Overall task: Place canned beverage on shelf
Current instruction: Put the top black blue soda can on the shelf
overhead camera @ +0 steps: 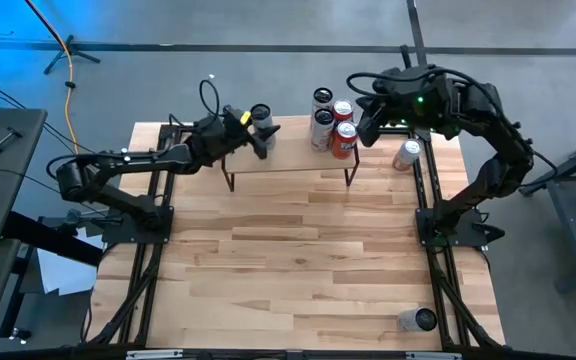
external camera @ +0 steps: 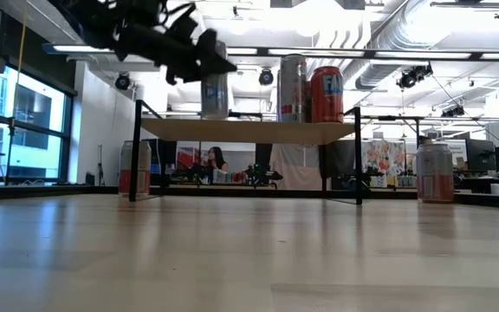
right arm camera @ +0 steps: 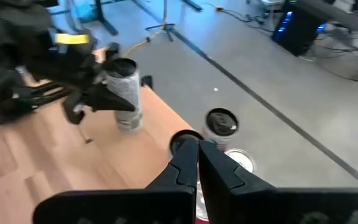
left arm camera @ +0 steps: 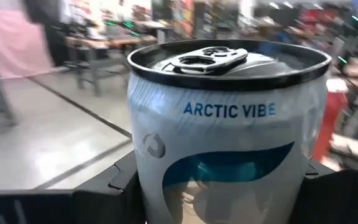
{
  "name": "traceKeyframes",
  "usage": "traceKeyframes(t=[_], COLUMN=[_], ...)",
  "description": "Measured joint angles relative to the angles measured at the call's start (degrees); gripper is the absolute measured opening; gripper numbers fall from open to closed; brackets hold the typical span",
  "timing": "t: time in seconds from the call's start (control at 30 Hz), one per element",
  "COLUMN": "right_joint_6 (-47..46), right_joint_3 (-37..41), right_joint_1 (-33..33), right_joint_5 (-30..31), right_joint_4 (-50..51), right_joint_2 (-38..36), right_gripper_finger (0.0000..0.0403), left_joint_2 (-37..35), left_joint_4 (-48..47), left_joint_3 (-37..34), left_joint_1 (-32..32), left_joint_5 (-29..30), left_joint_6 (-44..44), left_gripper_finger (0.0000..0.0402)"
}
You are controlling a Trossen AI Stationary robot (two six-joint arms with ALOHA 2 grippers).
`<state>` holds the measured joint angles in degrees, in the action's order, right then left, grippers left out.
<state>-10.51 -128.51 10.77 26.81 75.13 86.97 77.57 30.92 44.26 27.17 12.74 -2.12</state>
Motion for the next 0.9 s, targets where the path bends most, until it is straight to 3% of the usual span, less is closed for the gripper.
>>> traceKeyframes(t=[0.27,0.5,0.63,0.9], right_joint_6=[0.0,0.3,0.3,0.1], right_joint_3=[0.0,0.0,0.0,0.0], right_joint_1=[0.1,0.1,0.1,0.1], right_joint_5=[4.6,4.7,4.7,4.7], right_joint_4=[3.6,4.3,5.9,6.6], right_joint_2=[-0.1,-0.1,-0.1,-0.1], right_gripper_finger=[0.0,0.0,0.0,0.0], left_joint_2=[6.5,15.9,18.1,18.5], left_joint_4=[-2.5,-7.8,-7.1,-7.9], left_joint_3=[6.5,15.8,19.2,19.3], left_joint_1=[-7.8,-12.0,-12.8,-13.4], left_joint_5=[21.5,34.2,36.1,36.1], left_joint_6=[-5.1,-2.7,-2.3,-2.7], left_gripper_finger=[0.0197,0.0203,0.0205,0.0207])
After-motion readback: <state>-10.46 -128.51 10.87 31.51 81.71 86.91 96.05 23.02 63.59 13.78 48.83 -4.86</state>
